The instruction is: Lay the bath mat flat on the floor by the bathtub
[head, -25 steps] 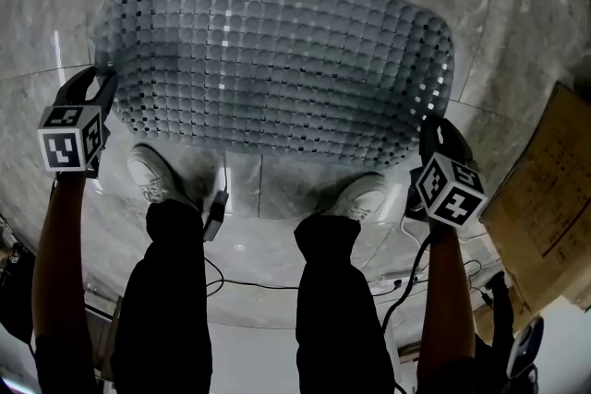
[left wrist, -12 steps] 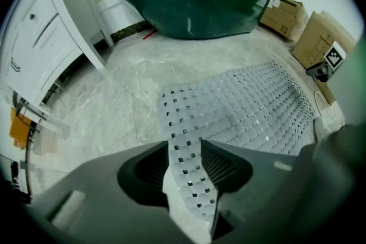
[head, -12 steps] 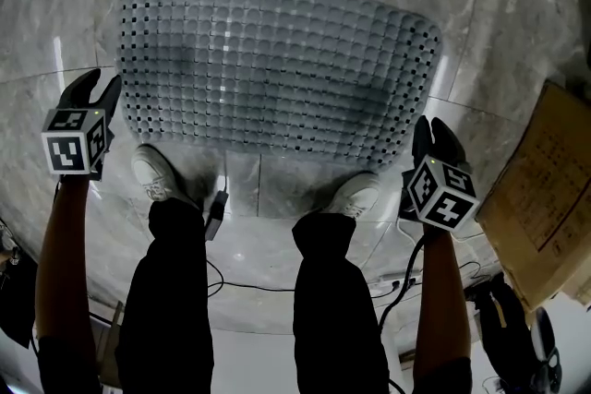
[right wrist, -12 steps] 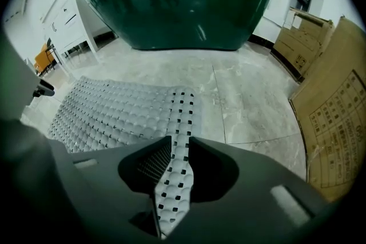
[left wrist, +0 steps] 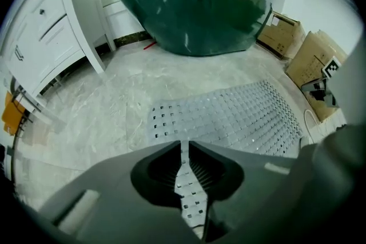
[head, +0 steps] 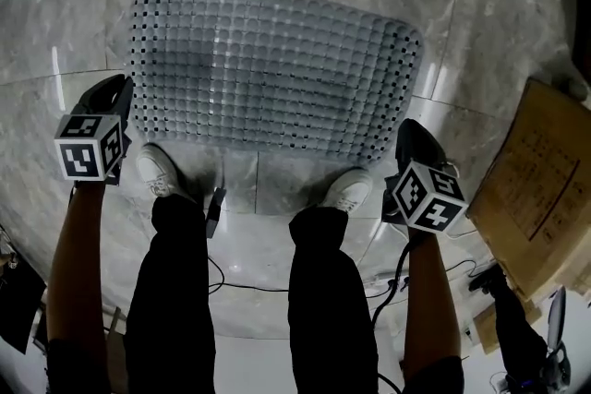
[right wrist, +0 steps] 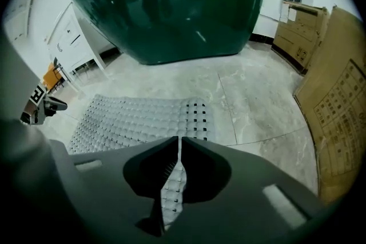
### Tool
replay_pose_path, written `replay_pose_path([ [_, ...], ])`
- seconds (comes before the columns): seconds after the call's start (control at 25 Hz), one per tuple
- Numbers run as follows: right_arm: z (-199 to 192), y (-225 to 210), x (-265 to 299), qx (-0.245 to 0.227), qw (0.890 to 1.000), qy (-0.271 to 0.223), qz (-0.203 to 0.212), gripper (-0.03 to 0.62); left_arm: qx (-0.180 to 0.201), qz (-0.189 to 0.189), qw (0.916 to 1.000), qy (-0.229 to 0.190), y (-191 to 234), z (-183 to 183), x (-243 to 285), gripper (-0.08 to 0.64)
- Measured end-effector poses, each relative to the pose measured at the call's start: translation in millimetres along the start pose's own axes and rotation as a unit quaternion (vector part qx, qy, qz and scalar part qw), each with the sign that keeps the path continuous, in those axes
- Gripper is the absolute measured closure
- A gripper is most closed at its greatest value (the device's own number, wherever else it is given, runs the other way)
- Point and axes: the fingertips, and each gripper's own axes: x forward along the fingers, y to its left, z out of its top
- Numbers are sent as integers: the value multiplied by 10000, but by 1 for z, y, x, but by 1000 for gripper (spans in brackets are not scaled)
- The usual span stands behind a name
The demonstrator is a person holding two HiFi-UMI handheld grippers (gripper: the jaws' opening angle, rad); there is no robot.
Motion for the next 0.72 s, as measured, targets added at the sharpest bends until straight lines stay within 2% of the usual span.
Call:
replay_pose_path([
  [0.12, 7, 14, -13, 42, 9998, -103, 146, 564, -80, -67, 9999, -115, -10, 8, -12, 558],
  [0.36, 23, 40, -44, 76, 9986, -291, 437, 565, -53, -359, 9989, -306, -31, 23, -39, 559],
  [0.64, 53, 51, -78, 189, 9965, -591, 568, 565, -132, -588, 9954, -747, -53, 62, -77, 560],
  [0.72, 56, 51, -89, 226, 9963, -614, 553, 565, -81, -640, 9951, -748, -60, 67, -86, 560],
])
